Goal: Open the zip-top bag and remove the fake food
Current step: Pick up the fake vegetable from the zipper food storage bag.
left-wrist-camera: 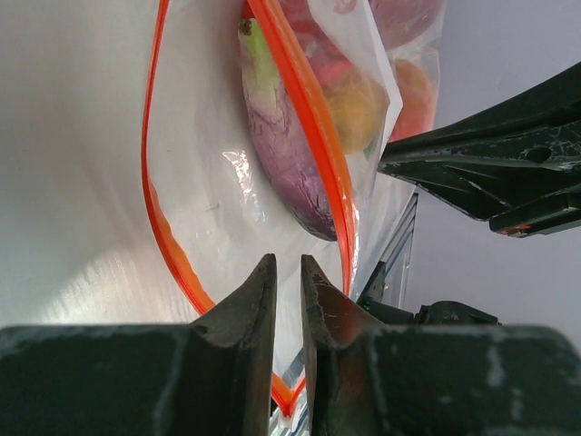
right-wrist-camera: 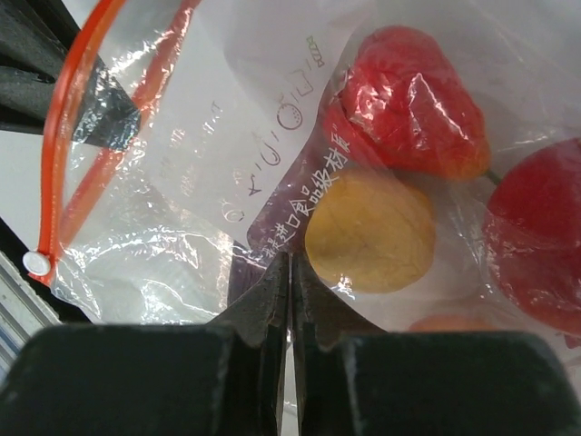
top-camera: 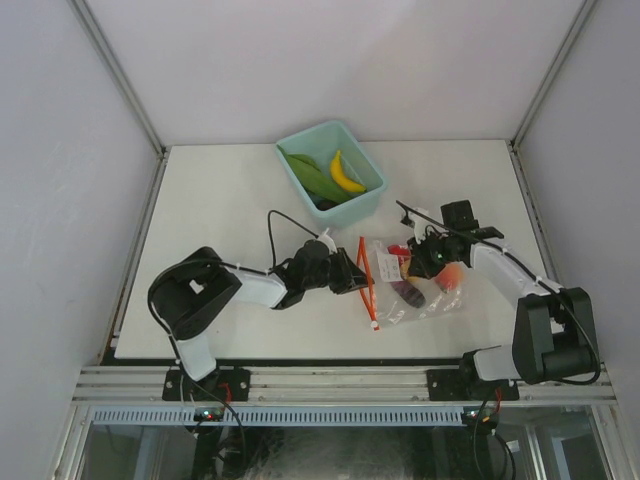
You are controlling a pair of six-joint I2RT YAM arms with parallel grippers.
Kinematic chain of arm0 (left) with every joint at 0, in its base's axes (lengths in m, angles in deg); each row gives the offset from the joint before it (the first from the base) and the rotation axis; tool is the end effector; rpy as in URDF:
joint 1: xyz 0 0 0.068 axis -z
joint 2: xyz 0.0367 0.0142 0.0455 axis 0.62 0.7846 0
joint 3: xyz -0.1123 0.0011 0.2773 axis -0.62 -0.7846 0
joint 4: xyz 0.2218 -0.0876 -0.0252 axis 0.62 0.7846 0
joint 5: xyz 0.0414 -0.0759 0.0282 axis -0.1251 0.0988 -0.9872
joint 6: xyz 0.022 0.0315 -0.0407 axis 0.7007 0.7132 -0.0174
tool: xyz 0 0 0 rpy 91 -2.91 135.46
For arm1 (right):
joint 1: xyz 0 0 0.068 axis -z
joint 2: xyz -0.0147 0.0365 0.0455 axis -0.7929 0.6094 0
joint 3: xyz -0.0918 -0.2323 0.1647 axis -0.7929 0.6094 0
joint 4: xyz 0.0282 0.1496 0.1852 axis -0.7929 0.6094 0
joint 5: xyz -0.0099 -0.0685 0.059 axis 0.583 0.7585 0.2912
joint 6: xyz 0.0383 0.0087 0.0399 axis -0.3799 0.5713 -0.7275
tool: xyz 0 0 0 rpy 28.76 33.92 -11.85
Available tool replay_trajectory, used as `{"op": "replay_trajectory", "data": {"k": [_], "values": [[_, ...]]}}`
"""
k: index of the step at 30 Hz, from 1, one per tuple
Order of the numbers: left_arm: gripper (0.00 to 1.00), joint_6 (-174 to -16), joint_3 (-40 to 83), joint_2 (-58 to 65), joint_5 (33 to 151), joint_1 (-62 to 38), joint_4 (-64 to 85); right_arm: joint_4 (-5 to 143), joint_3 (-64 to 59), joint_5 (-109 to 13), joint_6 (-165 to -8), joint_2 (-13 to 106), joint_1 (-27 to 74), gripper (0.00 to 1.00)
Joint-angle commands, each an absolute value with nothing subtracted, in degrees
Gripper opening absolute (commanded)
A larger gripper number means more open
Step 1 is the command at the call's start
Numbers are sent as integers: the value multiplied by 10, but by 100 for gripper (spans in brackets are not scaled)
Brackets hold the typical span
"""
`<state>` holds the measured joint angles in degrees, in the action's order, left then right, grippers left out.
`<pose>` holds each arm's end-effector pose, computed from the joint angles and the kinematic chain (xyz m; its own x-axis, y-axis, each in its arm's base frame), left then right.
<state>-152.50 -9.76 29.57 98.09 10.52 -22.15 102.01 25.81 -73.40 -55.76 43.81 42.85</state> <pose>0.2166 -0.2623 0.1848 -0.9219 -0.3170 -0.2228 0.0457 0.4822 -0.8749 0.2204 0.0586 0.2396 -0.6671 -0.4562 -0.5890 -0.6970 0.6613 0.2772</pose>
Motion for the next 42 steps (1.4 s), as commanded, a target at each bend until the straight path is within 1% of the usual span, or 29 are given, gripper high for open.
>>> {"op": "replay_trajectory", "data": {"k": [1,11,23,26,32,42], "values": [[20,-1539,-68,308,997,111,-233,1021,252,-706,-543,450,419,2],[21,-1550,-51,331,1004,114,-233,1026,247,-672,-544,481,410,1],[23,-1567,-41,352,1011,117,-232,1037,239,-690,-547,510,397,1],[23,-1567,-42,350,1003,117,-206,1040,234,-694,-547,520,393,1],[28,-1570,-43,348,996,117,-189,1052,220,-708,-549,544,389,1],[38,-1605,-43,350,978,117,-183,1066,204,-735,-553,566,385,2]]}}
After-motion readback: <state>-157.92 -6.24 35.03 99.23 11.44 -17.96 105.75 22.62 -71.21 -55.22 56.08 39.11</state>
